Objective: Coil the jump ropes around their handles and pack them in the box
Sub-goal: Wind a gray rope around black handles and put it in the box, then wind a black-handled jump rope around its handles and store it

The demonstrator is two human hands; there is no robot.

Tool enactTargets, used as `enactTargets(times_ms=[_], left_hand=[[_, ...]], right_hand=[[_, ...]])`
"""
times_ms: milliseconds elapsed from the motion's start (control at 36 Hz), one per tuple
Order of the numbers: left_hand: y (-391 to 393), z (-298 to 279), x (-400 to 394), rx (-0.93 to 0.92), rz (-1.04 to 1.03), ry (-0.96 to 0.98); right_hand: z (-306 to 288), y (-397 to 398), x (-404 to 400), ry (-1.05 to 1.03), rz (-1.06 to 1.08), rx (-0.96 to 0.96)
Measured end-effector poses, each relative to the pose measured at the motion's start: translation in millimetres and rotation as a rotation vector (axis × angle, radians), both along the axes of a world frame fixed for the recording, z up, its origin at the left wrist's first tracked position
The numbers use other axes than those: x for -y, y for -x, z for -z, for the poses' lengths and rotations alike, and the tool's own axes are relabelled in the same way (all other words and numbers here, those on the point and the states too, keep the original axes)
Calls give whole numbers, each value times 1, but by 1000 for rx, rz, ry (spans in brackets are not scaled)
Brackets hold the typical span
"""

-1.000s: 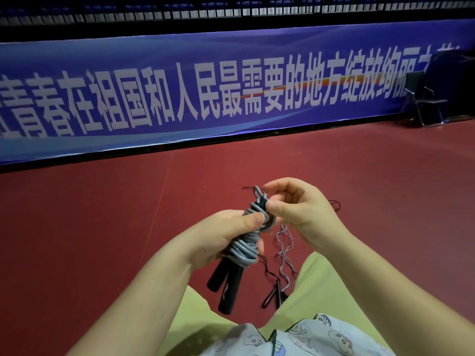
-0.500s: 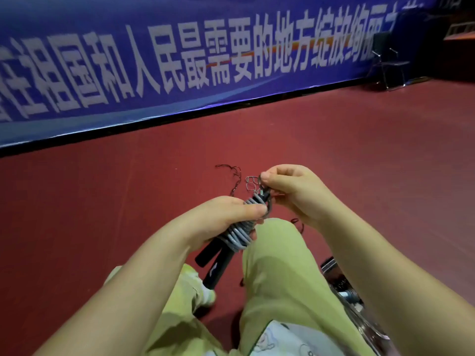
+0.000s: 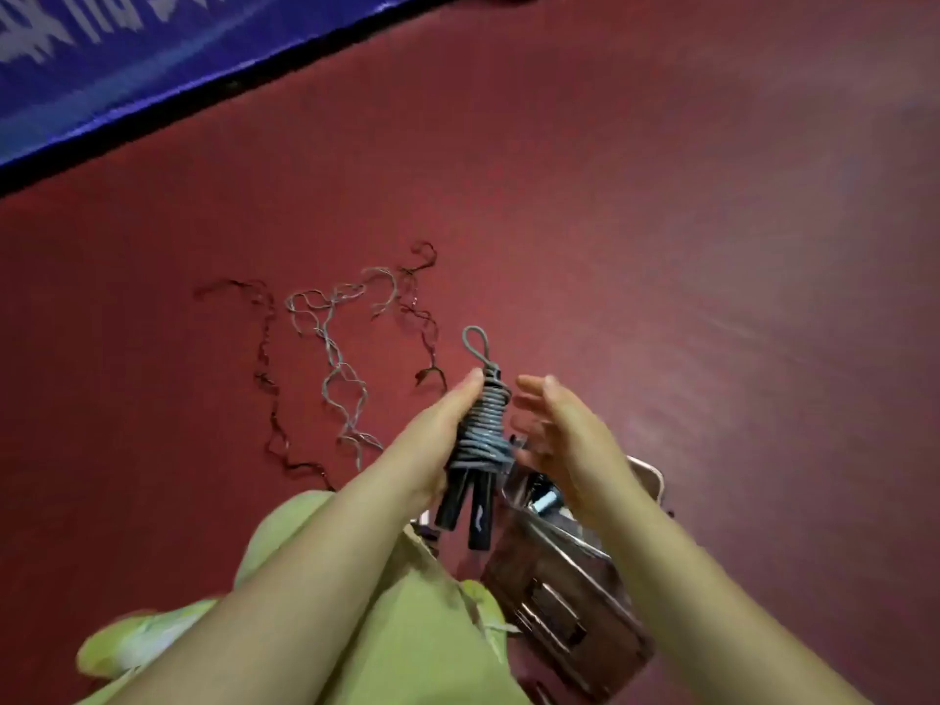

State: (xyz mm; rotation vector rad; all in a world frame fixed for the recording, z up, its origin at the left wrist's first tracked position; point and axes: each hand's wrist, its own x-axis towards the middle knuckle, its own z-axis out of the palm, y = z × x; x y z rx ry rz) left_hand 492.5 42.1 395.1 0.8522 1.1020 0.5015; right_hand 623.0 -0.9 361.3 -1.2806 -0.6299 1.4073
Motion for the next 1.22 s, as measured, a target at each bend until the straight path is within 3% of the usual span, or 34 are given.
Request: enactTargets(times_ms=[167, 250, 417, 472, 583, 833, 972, 1083, 1222], left_hand=[[-70, 102, -42, 15, 45, 211], [-86, 147, -57, -37, 111, 248], [-73, 259, -75, -370, 361, 220], [-70, 252, -79, -541, 461, 162], [-65, 264, -86, -661, 672, 97], [-61, 284, -109, -663, 694, 57], [-49, 269, -141, -647, 747, -120], [-8, 256, -183, -759, 707, -201], [75, 229, -220, -825, 411, -202]], right_hand=[[100, -15, -25, 222, 195, -214], [141, -30, -40, 310, 268, -177], [233, -62, -56, 535, 317, 30], [263, -71, -58, 607, 298, 69], [298, -79, -64, 738, 302, 99], [311, -70, -80, 803, 274, 50], [310, -48, -90, 677, 287, 35], [283, -8, -121, 525, 222, 75], [261, 56, -166, 418, 43, 3]])
